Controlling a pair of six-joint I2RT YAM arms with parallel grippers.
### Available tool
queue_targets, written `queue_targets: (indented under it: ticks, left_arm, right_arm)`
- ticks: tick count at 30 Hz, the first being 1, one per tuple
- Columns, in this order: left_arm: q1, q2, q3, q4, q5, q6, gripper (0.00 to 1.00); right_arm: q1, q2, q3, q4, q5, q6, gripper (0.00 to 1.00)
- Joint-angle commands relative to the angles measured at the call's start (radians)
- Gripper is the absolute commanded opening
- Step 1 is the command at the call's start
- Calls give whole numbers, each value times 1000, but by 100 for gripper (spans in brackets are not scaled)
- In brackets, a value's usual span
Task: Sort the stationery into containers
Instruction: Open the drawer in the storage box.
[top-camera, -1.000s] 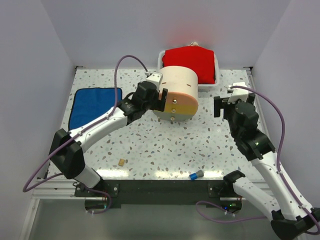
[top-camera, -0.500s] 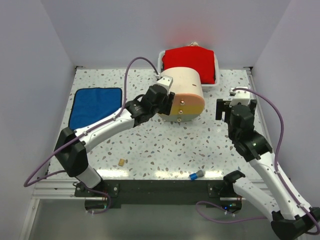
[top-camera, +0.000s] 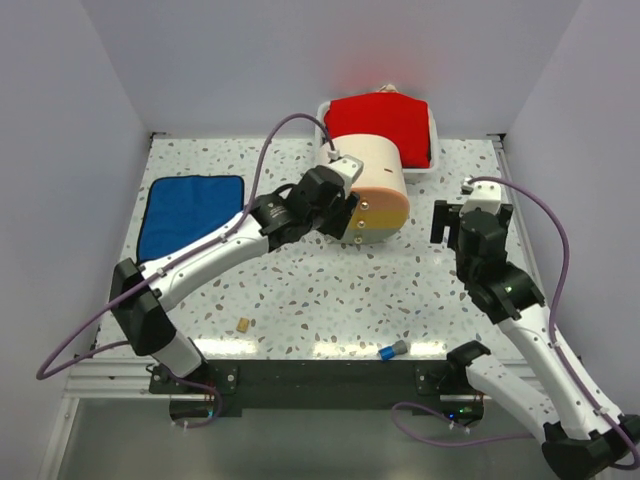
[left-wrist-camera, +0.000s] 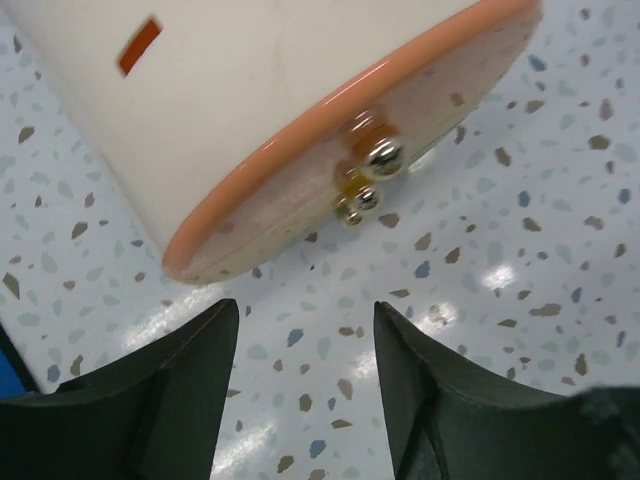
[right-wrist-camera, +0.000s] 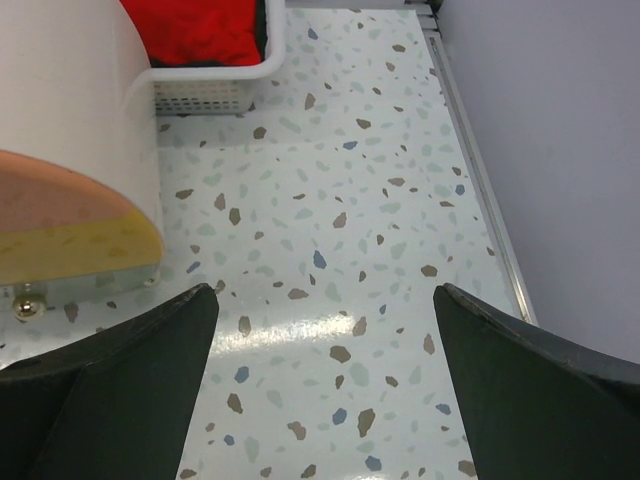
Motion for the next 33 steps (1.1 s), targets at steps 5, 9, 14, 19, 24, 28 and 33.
queue_targets:
  ticks: [5, 9, 14, 19, 24, 28, 33]
  left_arm:
    - [-163, 127, 283, 91, -118, -28, 60]
    - [-176, 173, 334, 95, -204, -25, 68]
    - [-190, 213, 398, 47, -209, -62, 66]
    - [-211, 202, 407, -49, -268, -180, 59]
    - [-210, 237, 445, -80, -317, -243, 59]
    - [-199, 260, 464, -98, -316, -290, 57]
    - [-156, 277, 462, -130, -318, -336, 55]
  right_arm:
    - [-26, 4, 18, 25, 71, 45, 92]
    - [-39, -4, 25, 12, 63, 48, 92]
    - [-41, 8, 42, -8, 35, 63, 92]
    - [-53, 48, 83, -69, -43, 109, 96]
    - [-58, 108, 125, -110, -92, 129, 99]
    - [-64, 143, 159, -132, -112, 140, 99]
    - [-79, 173, 195, -155, -156, 164, 99]
